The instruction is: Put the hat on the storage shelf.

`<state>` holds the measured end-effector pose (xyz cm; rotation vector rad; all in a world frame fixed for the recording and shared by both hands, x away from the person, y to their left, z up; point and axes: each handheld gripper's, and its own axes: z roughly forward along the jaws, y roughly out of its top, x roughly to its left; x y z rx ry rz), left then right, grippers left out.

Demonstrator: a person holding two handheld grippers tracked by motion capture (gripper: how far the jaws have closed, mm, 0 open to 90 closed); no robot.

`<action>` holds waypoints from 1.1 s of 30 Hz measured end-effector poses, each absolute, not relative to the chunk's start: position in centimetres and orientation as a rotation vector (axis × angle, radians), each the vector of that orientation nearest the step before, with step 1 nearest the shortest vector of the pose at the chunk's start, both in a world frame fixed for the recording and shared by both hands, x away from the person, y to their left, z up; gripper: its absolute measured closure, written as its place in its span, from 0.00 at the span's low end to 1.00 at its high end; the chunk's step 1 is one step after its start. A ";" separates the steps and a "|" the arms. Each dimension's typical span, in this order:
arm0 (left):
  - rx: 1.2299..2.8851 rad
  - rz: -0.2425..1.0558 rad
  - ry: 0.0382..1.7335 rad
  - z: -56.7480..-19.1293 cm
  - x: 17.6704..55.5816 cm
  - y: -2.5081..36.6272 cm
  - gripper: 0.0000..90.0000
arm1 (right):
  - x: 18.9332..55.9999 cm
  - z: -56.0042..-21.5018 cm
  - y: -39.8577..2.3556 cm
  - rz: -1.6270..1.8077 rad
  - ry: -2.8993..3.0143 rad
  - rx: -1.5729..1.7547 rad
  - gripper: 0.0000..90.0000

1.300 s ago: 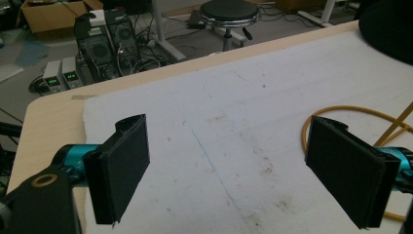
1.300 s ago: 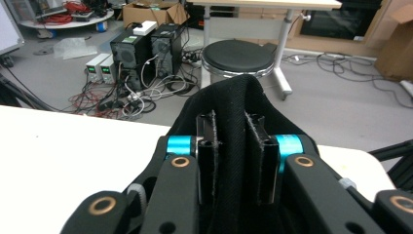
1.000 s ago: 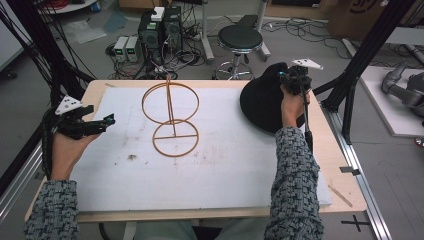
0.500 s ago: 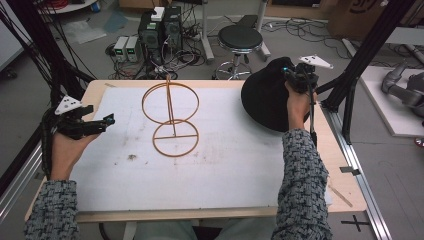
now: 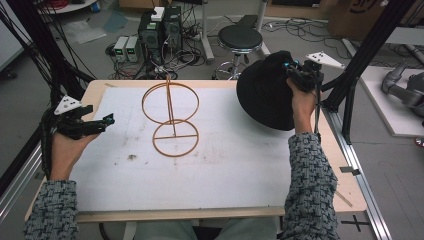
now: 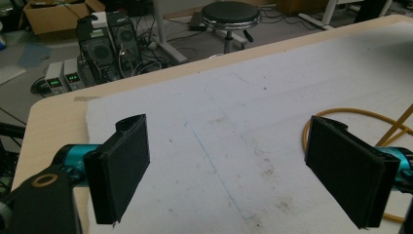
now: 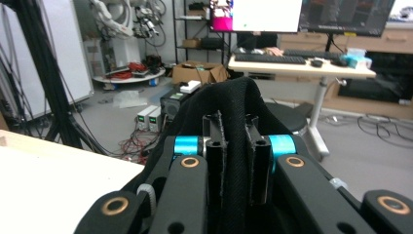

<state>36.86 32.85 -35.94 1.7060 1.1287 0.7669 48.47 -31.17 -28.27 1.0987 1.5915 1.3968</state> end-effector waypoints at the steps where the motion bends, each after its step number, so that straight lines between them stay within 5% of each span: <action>1: 1.706 0.768 1.129 -35.9 36.9 32.9 0.19 | 48.4 -28.1 -31.2 1.407 1.593 1.087 0.93; 33: 1.703 0.759 1.125 -35.9 36.8 32.9 0.19 | 45.3 -20.9 -29.4 1.687 1.642 0.809 0.93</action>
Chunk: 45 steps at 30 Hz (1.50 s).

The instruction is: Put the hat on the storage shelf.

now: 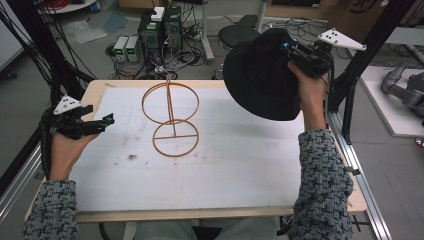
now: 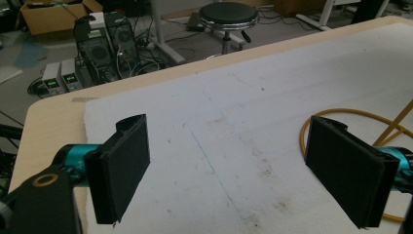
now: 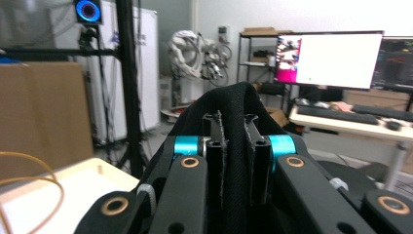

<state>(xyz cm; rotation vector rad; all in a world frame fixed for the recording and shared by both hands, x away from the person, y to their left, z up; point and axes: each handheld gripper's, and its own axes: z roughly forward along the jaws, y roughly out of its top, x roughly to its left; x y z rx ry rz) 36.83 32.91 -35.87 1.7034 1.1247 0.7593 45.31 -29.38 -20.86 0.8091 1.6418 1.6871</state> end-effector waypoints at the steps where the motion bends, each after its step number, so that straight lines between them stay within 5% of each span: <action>1: 1.702 0.759 1.125 -35.9 36.8 32.9 0.19 | 45.3 -20.7 -29.3 1.698 1.649 0.803 0.93; 17: 1.698 0.763 1.117 -35.7 36.7 33.0 0.19 | 44.0 -17.6 -25.7 1.836 1.705 0.626 0.93; 45: 1.689 0.764 1.121 -35.6 36.7 33.3 0.19 | 44.3 -17.0 -22.8 2.059 1.704 0.512 0.93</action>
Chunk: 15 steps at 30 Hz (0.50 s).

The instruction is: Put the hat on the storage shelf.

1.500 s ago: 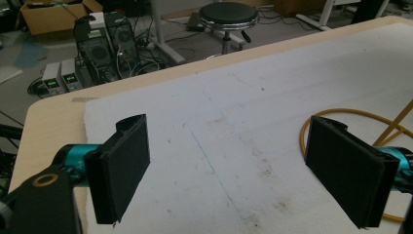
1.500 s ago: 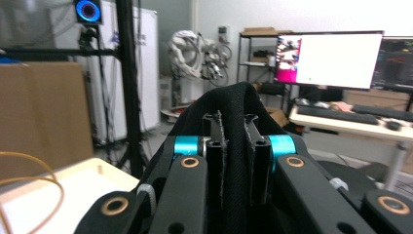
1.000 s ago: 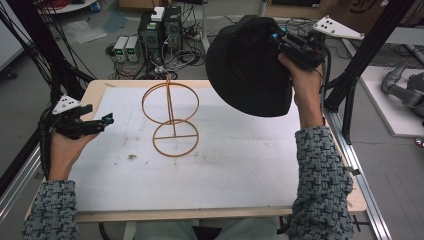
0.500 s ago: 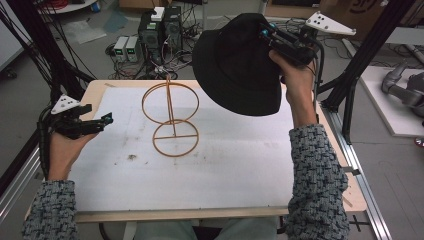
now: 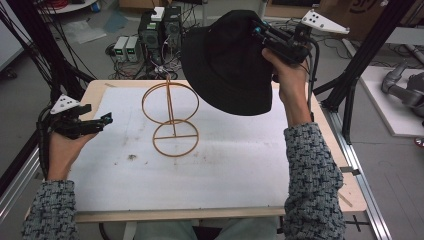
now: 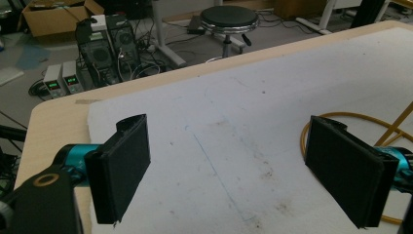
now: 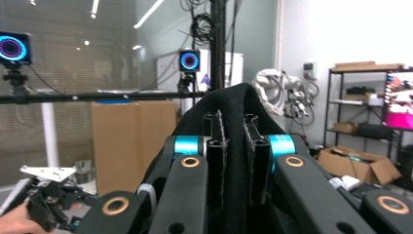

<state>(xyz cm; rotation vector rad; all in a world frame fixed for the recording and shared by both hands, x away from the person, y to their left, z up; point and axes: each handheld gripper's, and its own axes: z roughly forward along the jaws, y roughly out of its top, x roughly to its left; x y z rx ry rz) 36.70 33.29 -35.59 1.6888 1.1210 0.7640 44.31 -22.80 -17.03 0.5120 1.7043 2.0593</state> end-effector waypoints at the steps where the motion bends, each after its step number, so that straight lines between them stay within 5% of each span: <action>1: 1.688 0.764 1.121 -35.6 36.7 33.3 0.19 | 44.3 -17.0 -22.6 2.077 1.699 0.502 0.93; 15: 1.693 0.767 1.128 -35.6 36.7 33.5 0.19 | 44.7 -17.7 -19.6 2.172 1.780 0.411 0.93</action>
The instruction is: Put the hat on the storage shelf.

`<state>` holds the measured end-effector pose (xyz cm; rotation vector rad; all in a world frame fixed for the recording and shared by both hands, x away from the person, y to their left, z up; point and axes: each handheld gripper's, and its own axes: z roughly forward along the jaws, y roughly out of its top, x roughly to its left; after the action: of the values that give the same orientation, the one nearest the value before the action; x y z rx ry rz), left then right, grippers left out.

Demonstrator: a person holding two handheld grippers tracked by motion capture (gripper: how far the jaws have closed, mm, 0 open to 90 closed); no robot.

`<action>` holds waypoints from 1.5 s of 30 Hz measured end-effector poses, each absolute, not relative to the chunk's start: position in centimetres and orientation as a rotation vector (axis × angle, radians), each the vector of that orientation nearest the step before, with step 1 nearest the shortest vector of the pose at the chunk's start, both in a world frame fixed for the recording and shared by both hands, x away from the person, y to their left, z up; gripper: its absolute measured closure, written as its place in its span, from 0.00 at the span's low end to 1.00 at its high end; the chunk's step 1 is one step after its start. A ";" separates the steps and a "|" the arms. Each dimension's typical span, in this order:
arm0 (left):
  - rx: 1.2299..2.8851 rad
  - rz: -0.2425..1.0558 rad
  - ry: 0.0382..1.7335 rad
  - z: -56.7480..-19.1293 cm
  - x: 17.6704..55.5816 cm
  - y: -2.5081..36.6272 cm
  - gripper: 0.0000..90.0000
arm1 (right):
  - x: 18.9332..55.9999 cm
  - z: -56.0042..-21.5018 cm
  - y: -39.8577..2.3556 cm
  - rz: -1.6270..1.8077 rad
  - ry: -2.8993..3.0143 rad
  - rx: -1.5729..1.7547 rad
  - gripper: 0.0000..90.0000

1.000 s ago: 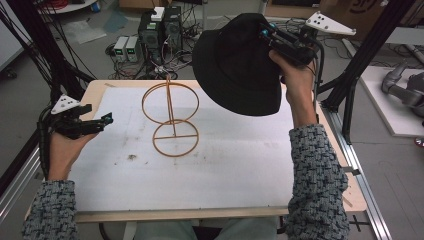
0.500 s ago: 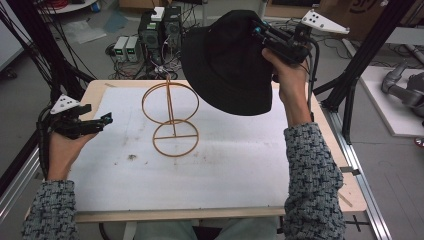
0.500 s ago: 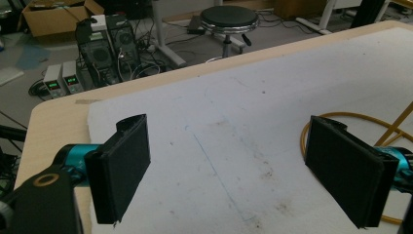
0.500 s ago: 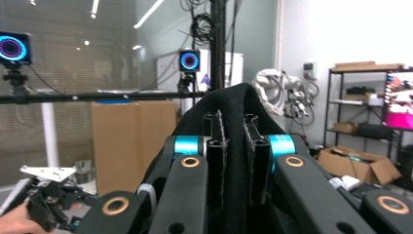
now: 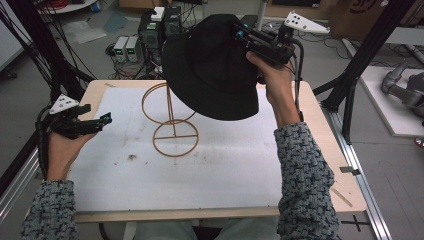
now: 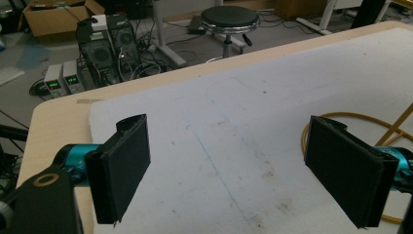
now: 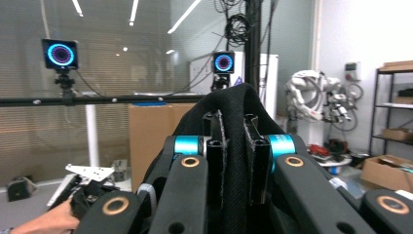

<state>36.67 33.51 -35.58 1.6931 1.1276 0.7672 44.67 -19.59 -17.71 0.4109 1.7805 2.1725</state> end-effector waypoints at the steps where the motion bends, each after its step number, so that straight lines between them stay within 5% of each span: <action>1: 1.691 0.770 1.132 -35.6 36.7 33.6 0.19 | 44.7 -17.8 -19.3 2.187 1.779 0.406 0.93; 21: 1.681 0.774 1.138 -35.5 36.5 33.9 0.19 | 45.1 -19.4 -12.6 2.202 1.947 0.293 0.93; 45: 1.666 0.779 1.143 -35.3 36.4 34.5 0.19 | 45.4 -21.0 -9.3 2.141 2.087 0.242 0.93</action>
<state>36.38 34.49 -35.31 1.6664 1.1435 0.7794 45.40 -9.29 -21.04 0.2419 2.0873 2.1408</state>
